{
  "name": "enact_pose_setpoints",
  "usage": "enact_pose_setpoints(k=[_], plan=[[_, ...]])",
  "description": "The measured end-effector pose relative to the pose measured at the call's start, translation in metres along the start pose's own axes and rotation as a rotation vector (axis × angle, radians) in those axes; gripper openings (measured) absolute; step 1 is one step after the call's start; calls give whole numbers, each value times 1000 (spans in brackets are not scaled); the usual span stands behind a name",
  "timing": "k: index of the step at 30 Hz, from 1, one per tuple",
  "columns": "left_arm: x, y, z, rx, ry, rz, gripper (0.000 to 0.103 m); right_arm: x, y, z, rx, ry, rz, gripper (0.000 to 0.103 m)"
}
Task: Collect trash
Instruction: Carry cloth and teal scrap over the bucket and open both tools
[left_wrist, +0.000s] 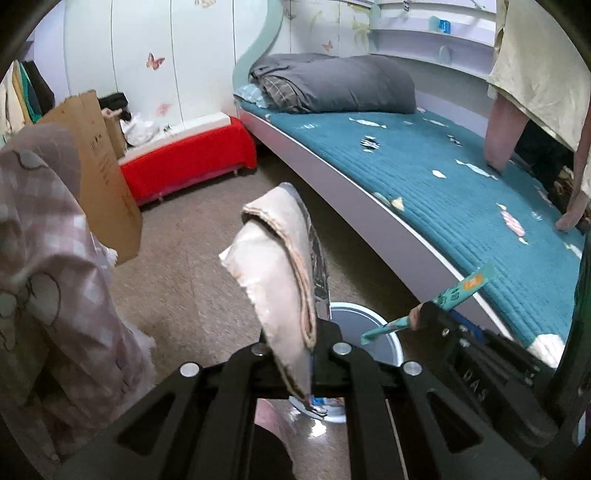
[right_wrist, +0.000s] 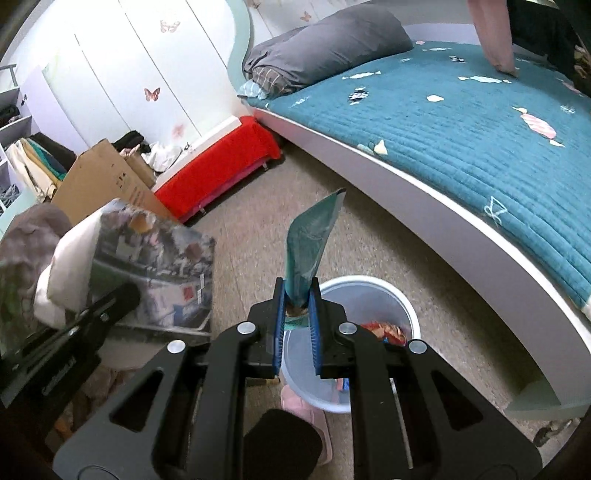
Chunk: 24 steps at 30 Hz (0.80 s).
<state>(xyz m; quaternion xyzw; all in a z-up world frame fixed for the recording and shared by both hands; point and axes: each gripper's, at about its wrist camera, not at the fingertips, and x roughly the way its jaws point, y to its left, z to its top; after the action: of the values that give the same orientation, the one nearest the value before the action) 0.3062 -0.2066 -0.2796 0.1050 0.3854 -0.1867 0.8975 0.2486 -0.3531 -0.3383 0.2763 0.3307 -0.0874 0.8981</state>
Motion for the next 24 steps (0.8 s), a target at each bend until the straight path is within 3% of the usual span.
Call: enact_pose_setpoints(k=[1,4,12,20,22,23,24], plan=[[1,1,0,-1,0,0,5,3,-2,1,9,-4,3,16],[9,2,0,-16,22,-7,5,20,-18,1,87,30,-20,57],[22,-3,-5,-9,53,-32,5,10,-39,-4,126,44,-78,59],[28,-22,7,34,52,-65,7,-32,-32,2,63,-75,-159,66],[30,-25,13,34,37,-66,13,-40,-35,5,72,-106,-153,67],[32,-26,15,30,26,-58,31,-44,-38,6,85,-119,-137,69],[34,-27,16,27,22,-50,60,-48,-41,7,105,-126,-123,70]])
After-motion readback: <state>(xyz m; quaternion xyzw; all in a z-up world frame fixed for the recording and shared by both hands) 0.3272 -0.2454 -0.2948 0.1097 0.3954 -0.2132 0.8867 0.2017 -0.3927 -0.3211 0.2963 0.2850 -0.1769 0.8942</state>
